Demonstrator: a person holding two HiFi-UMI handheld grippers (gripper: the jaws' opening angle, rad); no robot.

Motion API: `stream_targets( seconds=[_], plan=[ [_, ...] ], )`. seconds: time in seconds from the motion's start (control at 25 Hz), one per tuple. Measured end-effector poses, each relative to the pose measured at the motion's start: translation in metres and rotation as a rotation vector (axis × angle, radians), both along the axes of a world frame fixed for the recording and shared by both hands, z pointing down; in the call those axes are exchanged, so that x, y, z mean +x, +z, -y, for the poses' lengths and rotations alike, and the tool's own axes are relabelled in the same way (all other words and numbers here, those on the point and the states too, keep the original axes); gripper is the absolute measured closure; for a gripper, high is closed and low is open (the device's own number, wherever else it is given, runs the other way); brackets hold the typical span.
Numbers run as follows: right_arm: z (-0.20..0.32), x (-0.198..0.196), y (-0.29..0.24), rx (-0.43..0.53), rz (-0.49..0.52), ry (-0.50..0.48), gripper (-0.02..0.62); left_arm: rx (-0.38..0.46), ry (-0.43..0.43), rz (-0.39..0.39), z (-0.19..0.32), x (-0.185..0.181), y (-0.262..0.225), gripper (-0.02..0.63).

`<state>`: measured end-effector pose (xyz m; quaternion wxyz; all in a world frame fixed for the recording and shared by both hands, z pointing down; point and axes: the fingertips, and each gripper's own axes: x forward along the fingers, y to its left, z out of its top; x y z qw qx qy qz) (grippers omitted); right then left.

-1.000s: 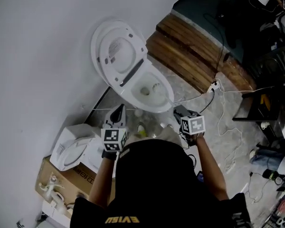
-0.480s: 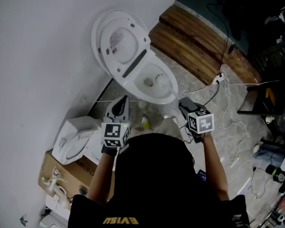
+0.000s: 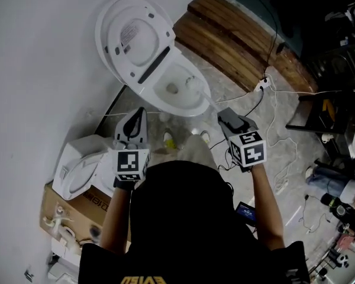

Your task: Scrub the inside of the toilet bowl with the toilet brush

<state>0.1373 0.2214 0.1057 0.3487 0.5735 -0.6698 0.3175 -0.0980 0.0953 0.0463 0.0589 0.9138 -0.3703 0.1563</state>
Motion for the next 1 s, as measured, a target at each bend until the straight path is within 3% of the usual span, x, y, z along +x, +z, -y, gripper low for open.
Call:
stream_targets(
  seconds=[0.2, 0.48, 0.84, 1.0],
  plan=[
    [0.015, -0.004, -0.012, 0.024, -0.012, -0.072, 0.42, -0.006, 0.028, 0.0, 0.001, 0.009, -0.002, 0.589],
    [0.024, -0.005, -0.033, 0.052, -0.023, -0.098, 0.42, -0.01, 0.044, -0.013, -0.005, 0.023, -0.01, 0.589],
    [0.032, -0.019, -0.036, 0.059, -0.053, -0.14, 0.42, -0.022, 0.03, -0.027, -0.007, 0.013, -0.006, 0.589],
    [0.034, -0.023, -0.044, 0.072, -0.034, -0.134, 0.42, -0.048, 0.024, -0.074, -0.012, 0.008, -0.01, 0.589]
  ],
)
